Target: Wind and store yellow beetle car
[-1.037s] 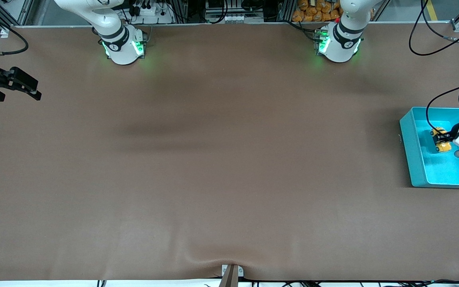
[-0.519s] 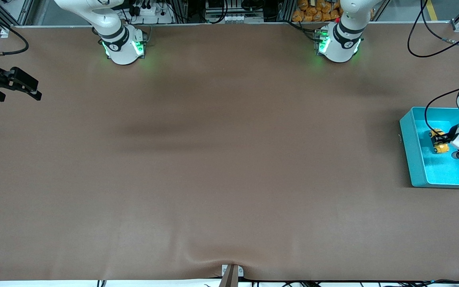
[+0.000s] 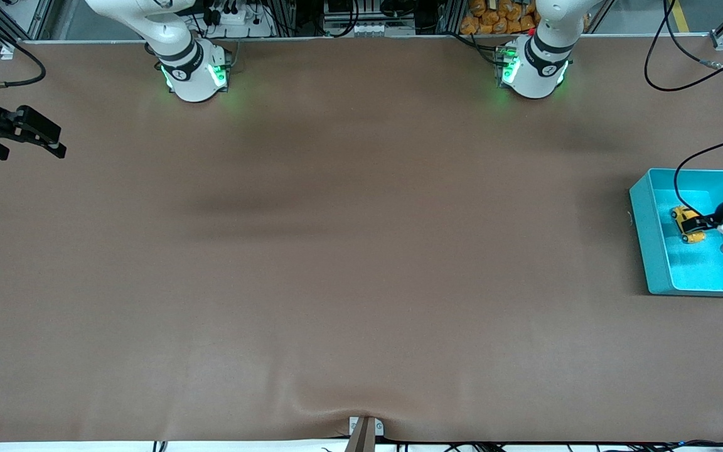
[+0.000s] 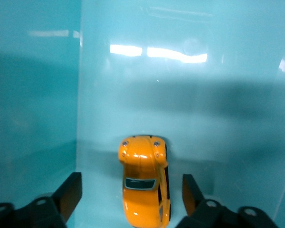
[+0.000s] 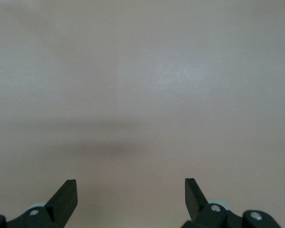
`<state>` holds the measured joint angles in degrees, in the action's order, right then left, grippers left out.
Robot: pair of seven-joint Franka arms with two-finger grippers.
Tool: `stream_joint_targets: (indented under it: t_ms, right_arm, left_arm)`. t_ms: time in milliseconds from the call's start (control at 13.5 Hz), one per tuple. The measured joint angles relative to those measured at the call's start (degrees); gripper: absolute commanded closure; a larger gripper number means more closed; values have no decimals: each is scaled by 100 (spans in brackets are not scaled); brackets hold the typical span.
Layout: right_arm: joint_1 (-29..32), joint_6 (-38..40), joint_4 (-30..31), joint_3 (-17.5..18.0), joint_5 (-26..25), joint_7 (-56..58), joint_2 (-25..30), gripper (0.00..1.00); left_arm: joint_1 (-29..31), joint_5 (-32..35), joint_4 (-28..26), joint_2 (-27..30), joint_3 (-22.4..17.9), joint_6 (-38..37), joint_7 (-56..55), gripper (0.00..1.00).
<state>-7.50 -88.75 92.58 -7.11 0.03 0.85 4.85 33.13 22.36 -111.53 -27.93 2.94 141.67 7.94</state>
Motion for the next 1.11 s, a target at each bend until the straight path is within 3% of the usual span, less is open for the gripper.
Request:
stream_joint_targets:
  t_ms: [370, 519, 815, 1111]
  right_arm:
    - [0, 0, 4, 0, 1, 0, 0, 0]
    - [-1, 0, 7, 0, 1, 0, 0, 0]
    - [-2, -3, 9, 1, 2, 0, 0, 0]
    - [-2, -11, 9, 0, 2, 0, 0, 0]
  left_arm:
    - [-9, -46, 92, 678, 333, -274, -11, 0]
    - [-40, -563, 156, 1091, 545, -714, -12, 0]
    - [-583, -1655, 1127, 1996, 685, -2741, 24, 0]
    - [-1280, -1946, 2357, 2483, 713, -4475, 17, 0]
